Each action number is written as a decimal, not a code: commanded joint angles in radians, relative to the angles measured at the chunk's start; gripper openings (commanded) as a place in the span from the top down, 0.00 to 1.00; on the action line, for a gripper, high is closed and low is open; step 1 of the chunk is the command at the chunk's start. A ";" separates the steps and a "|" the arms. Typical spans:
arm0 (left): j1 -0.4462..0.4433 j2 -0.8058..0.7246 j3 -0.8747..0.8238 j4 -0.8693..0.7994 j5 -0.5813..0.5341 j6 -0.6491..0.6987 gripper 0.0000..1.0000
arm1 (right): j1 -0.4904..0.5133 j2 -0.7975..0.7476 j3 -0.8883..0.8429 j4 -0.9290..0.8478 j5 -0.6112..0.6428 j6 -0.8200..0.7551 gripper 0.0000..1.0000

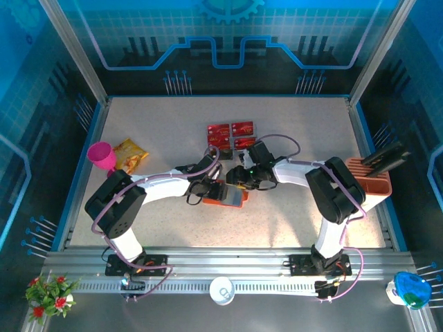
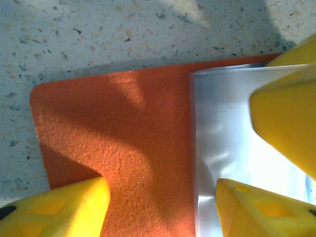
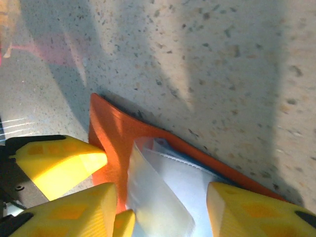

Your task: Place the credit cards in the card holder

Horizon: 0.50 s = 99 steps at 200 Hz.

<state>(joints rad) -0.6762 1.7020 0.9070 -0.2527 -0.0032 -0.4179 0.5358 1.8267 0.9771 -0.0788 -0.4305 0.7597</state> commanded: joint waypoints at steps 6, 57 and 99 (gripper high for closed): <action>0.000 0.003 -0.010 -0.098 0.026 0.002 0.36 | -0.001 0.024 0.050 -0.005 -0.080 0.002 0.52; 0.021 -0.130 0.024 -0.098 0.017 -0.025 0.20 | 0.004 0.032 0.103 -0.008 -0.149 0.024 0.54; 0.064 -0.221 0.030 -0.102 -0.005 -0.062 0.13 | 0.021 0.037 0.146 -0.030 -0.161 0.032 0.52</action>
<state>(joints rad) -0.6407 1.5372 0.9100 -0.3187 0.0040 -0.4454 0.5377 1.8400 1.0824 -0.0814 -0.5579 0.7788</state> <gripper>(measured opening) 0.854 0.470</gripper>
